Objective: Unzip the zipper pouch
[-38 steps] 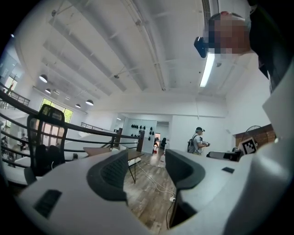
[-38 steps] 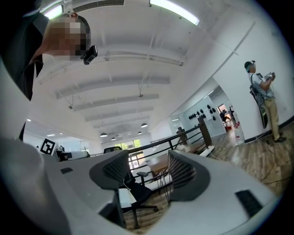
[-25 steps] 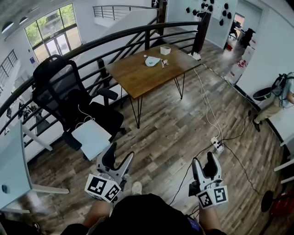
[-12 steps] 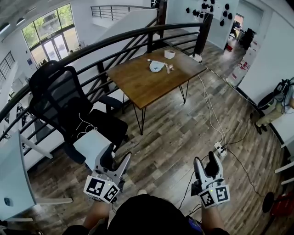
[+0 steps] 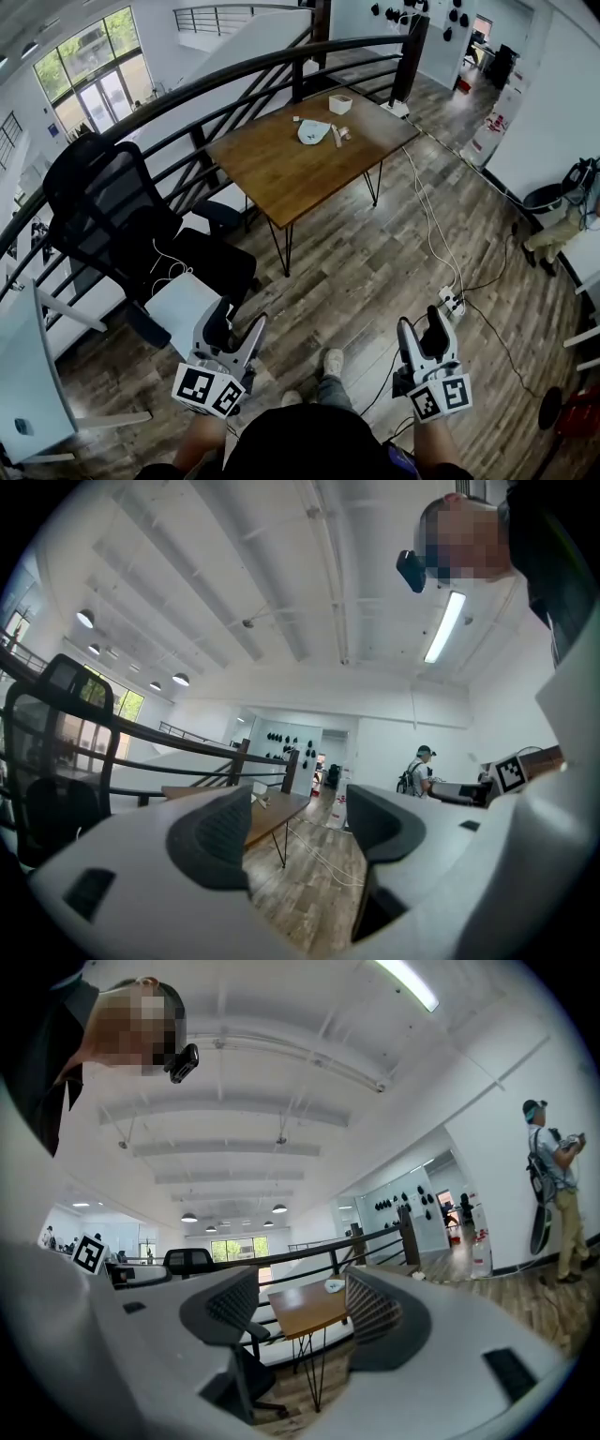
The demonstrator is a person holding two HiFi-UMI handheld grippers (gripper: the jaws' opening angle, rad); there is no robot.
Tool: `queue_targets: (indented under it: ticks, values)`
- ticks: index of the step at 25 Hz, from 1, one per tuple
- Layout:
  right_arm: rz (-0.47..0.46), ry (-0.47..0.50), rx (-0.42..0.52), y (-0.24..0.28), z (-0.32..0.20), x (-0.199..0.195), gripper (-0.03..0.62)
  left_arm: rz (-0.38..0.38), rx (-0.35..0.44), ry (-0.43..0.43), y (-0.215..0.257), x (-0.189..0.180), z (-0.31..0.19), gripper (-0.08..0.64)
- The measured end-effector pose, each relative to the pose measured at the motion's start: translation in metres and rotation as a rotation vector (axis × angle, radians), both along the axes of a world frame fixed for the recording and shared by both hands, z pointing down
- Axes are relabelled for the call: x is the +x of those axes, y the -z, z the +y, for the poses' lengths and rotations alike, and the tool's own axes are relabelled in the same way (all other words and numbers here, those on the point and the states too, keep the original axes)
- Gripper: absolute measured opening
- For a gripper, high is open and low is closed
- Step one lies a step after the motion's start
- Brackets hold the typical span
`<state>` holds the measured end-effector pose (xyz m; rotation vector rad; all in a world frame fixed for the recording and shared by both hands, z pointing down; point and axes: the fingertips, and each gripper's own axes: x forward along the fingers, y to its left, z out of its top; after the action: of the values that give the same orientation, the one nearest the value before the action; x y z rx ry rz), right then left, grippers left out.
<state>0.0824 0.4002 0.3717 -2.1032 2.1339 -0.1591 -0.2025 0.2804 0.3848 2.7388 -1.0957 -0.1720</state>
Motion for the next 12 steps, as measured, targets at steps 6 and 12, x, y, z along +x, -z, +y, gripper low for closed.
queue_targets:
  ticks: [6,12]
  values:
    - [0.0,0.044,0.021,-0.002,-0.054,0.039,0.276,-0.008,0.022,0.041,0.006,0.033,-0.04,0.308]
    - [-0.003,0.077,0.047,0.005,-0.104,0.086,0.275,-0.016,0.062,0.068,0.019,0.076,-0.08,0.308]
